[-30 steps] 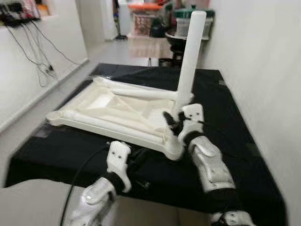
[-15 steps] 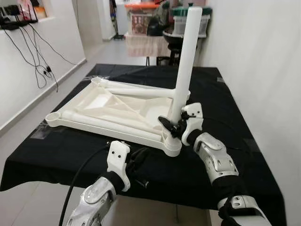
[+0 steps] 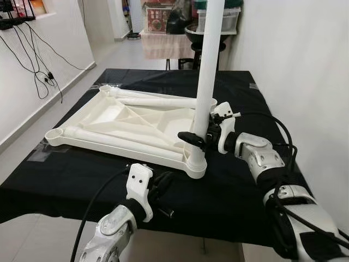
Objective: Building children table
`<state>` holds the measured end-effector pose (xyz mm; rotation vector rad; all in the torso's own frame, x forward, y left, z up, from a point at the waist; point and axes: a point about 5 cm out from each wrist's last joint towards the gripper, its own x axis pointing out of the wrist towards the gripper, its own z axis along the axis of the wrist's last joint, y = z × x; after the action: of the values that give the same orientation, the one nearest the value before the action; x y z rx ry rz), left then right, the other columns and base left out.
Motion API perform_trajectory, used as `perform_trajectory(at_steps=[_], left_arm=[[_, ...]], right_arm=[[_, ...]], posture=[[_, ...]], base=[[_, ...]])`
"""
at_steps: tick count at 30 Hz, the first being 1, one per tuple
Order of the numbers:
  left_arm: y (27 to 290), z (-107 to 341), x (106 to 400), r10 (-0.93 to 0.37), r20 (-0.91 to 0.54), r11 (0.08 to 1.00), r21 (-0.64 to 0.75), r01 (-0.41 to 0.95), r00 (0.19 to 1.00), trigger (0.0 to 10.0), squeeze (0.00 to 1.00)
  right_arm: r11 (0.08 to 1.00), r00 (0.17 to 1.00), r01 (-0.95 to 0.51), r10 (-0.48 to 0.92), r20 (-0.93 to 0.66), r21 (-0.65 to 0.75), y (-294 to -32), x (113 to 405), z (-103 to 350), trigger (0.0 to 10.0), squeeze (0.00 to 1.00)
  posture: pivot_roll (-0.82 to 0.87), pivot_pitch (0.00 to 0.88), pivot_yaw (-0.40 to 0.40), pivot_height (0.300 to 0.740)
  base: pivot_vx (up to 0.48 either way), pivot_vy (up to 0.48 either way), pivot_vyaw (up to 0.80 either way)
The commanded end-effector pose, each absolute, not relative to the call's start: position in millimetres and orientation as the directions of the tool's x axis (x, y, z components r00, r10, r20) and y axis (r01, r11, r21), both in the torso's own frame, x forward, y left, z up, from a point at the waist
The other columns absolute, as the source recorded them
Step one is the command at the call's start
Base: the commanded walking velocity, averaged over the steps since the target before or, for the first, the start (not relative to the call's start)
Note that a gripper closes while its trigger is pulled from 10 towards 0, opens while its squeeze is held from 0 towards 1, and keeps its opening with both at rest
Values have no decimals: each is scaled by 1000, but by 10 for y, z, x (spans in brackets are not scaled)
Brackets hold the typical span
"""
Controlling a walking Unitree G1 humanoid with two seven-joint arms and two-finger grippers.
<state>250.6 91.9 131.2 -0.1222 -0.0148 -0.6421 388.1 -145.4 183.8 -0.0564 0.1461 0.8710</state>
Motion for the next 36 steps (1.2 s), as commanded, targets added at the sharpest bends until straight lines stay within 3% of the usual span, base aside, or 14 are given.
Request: perform_trajectory(at_steps=[1,8,9,10,11,12,14,25,26,27,28,31,34,36], left_arm=[[915,1284,2488,-594,41,797,-109,595,803,10000,0],[913,1297,2475,-594,45,796,-112,595,803,10000,0],[919,1302,2471,-594,45,796,-111,595,803,10000,0],[919,1302,2471,-594,45,796,-111,595,803,10000,0],[923,1305,2468,-594,46,796,-111,595,803,10000,0],[933,1314,2469,-593,47,797,-110,594,804,10000,0],[943,1314,2474,-593,45,797,-110,594,804,10000,0],[959,1310,2496,-589,42,800,-113,589,807,10000,0],[962,1311,2499,-584,44,804,-111,585,811,10000,0],[962,1311,2501,-582,45,805,-111,583,812,10000,0],[961,1312,2503,-581,45,805,-110,583,812,10000,0],[958,1313,2505,-583,45,804,-109,584,811,10000,0],[949,1313,2510,-586,45,802,-111,587,809,10000,0],[946,1313,2511,-587,45,801,-112,588,809,10000,0]], right_arm=[[609,600,-793,783,-162,5,-1398,3873,1837,0,0],[721,713,-692,691,-118,39,-1514,3841,1672,0,0],[856,844,-515,517,-145,51,-1541,3849,1536,0,0],[856,844,-515,517,-145,51,-1541,3849,1536,0,0],[927,911,-372,375,-172,50,-1569,3841,1441,0,0],[994,965,-101,105,-241,30,-1584,3695,1219,0,0],[997,979,-47,34,-201,-62,-1493,3576,1232,0,0],[971,960,-225,208,-188,-78,-1251,3583,1252,0,0],[972,963,-218,200,-182,-84,-1244,3599,1274,3608,0],[965,953,-257,245,-177,-45,-1215,3608,1298,10000,0],[960,949,-278,271,-159,-21,-1185,3586,1345,10000,1000],[932,924,-362,360,-130,4,-1150,3583,1413,10000,1000],[794,790,-608,608,-74,32,-1169,3611,1578,10000,1000],[763,761,-646,645,-69,23,-1192,3621,1602,10000,1000]], posture=[[-7,0,-30,740],[-11,0,-29,740],[-11,4,-31,740],[-11,4,-31,740],[-11,4,-31,740],[-23,17,-15,740],[-22,19,-5,740],[-21,10,-3,740],[-17,9,-6,740],[-18,8,-8,740],[-18,8,-8,740],[-15,7,-13,740],[-15,4,-15,740],[-15,3,-16,740]], base=[[0,0,0],[0,0,0],[0,0,0],[0,0,0],[0,0,0],[0,0,0],[0,0,0],[0,0,0],[0,0,0],[0,0,0],[0,0,0],[0,0,0],[0,0,0],[0,0,0]])
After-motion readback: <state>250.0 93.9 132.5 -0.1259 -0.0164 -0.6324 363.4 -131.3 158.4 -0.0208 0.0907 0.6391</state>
